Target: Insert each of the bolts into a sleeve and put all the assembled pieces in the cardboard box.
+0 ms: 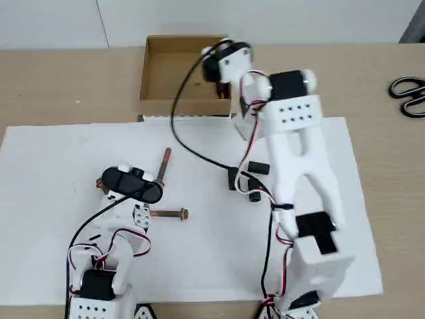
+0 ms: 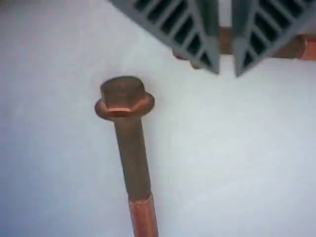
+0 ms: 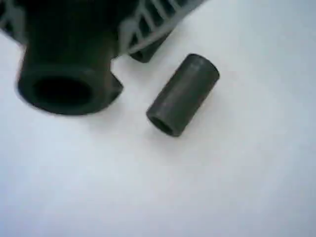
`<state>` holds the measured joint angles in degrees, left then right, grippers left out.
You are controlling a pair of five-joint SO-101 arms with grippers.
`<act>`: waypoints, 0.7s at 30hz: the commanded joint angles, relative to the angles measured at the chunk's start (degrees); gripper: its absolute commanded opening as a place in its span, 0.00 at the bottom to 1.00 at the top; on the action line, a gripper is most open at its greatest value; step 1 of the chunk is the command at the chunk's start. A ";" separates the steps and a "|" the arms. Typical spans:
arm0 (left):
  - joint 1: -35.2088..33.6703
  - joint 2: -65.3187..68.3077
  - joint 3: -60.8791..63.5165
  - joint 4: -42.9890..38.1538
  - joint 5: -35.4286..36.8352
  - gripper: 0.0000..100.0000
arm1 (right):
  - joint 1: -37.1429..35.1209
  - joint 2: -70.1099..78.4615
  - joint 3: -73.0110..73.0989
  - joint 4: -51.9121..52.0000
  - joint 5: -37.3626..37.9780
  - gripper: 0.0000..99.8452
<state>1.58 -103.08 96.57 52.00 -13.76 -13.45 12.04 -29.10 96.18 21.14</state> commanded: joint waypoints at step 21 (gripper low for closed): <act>-2.46 6.07 -32.22 20.22 -5.45 0.05 | 18.68 -65.36 61.19 -0.40 -3.16 0.00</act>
<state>-1.05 -101.32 69.58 71.96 -18.24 3.08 -49.14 31.21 96.18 17.45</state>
